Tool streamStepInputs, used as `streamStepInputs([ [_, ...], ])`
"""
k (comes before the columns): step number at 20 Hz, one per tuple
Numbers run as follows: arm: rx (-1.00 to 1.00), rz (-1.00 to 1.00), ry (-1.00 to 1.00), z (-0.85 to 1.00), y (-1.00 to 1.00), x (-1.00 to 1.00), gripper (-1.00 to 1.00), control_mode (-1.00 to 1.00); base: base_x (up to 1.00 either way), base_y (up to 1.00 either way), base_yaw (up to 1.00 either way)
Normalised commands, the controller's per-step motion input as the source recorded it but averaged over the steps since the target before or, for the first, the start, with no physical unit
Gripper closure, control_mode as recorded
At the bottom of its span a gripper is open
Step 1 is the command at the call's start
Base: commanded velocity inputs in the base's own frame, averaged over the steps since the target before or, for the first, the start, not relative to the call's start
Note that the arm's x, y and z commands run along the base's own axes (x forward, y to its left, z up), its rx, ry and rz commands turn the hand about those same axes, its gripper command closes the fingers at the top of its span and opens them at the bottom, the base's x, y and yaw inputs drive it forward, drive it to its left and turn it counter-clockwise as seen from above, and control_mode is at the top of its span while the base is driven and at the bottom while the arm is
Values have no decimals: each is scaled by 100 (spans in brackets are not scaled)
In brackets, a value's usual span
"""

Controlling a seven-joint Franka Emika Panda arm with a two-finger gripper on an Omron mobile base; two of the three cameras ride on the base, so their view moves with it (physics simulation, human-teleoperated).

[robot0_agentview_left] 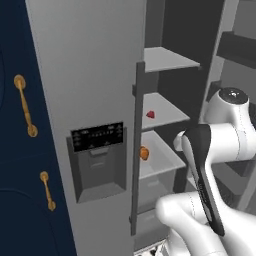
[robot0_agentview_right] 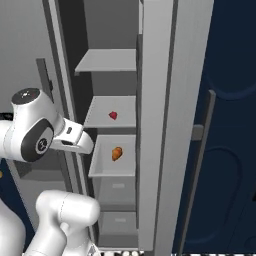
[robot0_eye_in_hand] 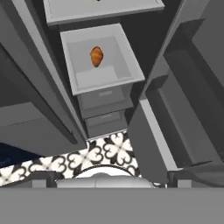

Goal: Take the strawberry from the fridge and place it on top of the pancake, located on the dining counter.

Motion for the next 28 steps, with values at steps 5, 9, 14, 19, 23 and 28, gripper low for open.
streamStepInputs([
  [5,0,0,0,0,0,0,-100,100,57,0,1],
  [9,0,0,0,0,0,0,-100,100,29,-19,3],
  [14,0,0,0,0,0,0,-100,100,13,-33,6],
  [19,0,0,0,0,0,0,-100,100,29,-38,7],
  [23,0,0,0,0,0,0,-100,100,19,-10,6],
  [28,0,0,0,0,0,0,-100,100,4,0,3],
])
